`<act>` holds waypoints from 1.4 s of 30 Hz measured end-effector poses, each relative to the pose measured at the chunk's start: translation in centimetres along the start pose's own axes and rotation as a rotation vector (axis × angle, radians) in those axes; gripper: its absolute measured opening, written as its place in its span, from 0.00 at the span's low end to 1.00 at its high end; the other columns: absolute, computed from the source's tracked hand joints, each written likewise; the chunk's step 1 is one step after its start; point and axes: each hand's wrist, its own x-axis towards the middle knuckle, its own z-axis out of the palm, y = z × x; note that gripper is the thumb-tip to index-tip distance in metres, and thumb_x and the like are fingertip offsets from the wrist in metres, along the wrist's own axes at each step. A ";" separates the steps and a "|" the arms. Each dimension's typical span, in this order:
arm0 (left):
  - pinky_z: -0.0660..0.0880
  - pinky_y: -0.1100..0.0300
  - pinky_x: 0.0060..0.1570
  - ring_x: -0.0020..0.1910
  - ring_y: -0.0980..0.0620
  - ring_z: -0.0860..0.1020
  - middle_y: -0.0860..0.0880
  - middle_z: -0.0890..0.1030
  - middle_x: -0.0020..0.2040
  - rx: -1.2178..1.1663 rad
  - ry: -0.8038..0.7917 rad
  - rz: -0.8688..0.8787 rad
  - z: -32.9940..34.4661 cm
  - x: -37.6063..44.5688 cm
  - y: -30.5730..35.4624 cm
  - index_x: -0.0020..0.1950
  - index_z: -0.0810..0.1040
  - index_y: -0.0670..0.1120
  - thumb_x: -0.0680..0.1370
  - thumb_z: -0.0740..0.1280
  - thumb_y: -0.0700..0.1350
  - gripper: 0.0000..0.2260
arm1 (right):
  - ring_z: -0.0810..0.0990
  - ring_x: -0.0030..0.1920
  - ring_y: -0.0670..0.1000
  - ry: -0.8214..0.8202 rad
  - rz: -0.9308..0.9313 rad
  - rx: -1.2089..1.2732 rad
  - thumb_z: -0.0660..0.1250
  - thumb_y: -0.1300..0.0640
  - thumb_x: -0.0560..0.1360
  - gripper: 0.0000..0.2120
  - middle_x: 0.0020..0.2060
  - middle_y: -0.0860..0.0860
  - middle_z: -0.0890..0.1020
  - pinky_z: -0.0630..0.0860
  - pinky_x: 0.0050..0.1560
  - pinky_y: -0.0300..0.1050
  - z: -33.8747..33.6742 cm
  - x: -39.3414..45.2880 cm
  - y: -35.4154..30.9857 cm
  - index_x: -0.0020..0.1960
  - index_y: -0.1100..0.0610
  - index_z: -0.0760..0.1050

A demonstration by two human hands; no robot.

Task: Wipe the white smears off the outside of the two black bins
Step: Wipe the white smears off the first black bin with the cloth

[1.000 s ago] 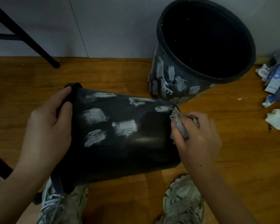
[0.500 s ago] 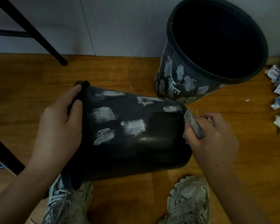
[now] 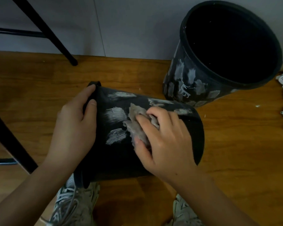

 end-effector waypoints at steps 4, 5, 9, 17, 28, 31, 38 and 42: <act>0.65 0.84 0.37 0.40 0.84 0.68 0.68 0.70 0.49 -0.020 -0.019 -0.028 0.0 -0.3 0.2 0.73 0.67 0.49 0.83 0.56 0.43 0.18 | 0.76 0.48 0.54 0.005 -0.007 -0.052 0.61 0.54 0.76 0.16 0.53 0.57 0.78 0.74 0.40 0.46 -0.2 -0.8 0.9 0.58 0.59 0.80; 0.64 0.85 0.38 0.41 0.85 0.67 0.66 0.71 0.52 -0.020 -0.021 -0.030 0.0 -0.2 0.2 0.74 0.67 0.49 0.83 0.56 0.43 0.18 | 0.76 0.48 0.54 0.010 -0.003 -0.064 0.61 0.54 0.76 0.15 0.52 0.57 0.78 0.74 0.40 0.45 -0.2 -0.3 1.0 0.57 0.59 0.80; 0.64 0.84 0.37 0.42 0.84 0.68 0.65 0.72 0.54 -0.022 -0.032 -0.035 -0.2 0.3 0.3 0.74 0.67 0.49 0.83 0.56 0.43 0.18 | 0.76 0.48 0.53 0.001 -0.004 -0.089 0.64 0.53 0.75 0.14 0.52 0.55 0.78 0.73 0.40 0.44 0.1 1.9 0.5 0.56 0.59 0.80; 0.68 0.80 0.37 0.40 0.80 0.71 0.69 0.69 0.46 0.010 -0.043 -0.007 -0.2 0.3 0.2 0.74 0.66 0.48 0.83 0.56 0.44 0.19 | 0.76 0.47 0.53 0.075 0.065 -0.087 0.65 0.52 0.75 0.13 0.50 0.56 0.79 0.72 0.38 0.42 -0.1 -0.2 1.1 0.52 0.59 0.81; 0.68 0.80 0.36 0.40 0.80 0.71 0.69 0.69 0.45 -0.008 -0.049 -0.006 -0.1 0.2 0.3 0.74 0.66 0.49 0.83 0.56 0.44 0.19 | 0.77 0.44 0.53 0.073 0.108 -0.068 0.64 0.53 0.74 0.13 0.49 0.55 0.80 0.69 0.38 0.40 -0.3 -0.3 1.3 0.50 0.60 0.82; 0.68 0.82 0.35 0.38 0.81 0.70 0.69 0.68 0.44 -0.001 -0.040 -0.003 -0.2 -0.1 0.2 0.74 0.66 0.49 0.83 0.56 0.44 0.19 | 0.77 0.46 0.53 0.047 0.104 -0.060 0.63 0.52 0.74 0.14 0.49 0.55 0.79 0.68 0.39 0.39 0.1 1.9 0.5 0.51 0.59 0.81; 0.67 0.80 0.32 0.31 0.76 0.71 0.63 0.69 0.37 -0.025 -0.043 -0.025 -0.1 -0.1 0.3 0.74 0.67 0.49 0.83 0.56 0.43 0.18 | 0.77 0.43 0.52 0.098 0.114 0.027 0.66 0.54 0.72 0.11 0.47 0.54 0.80 0.73 0.35 0.43 -0.3 -0.7 1.0 0.48 0.59 0.82; 0.66 0.82 0.33 0.32 0.78 0.70 0.65 0.68 0.39 -0.022 -0.038 -0.023 -0.1 -0.1 0.5 0.74 0.67 0.48 0.83 0.56 0.42 0.18 | 0.76 0.45 0.51 0.054 0.129 -0.031 0.64 0.53 0.73 0.12 0.48 0.53 0.78 0.70 0.38 0.39 -0.1 1.8 0.6 0.49 0.58 0.82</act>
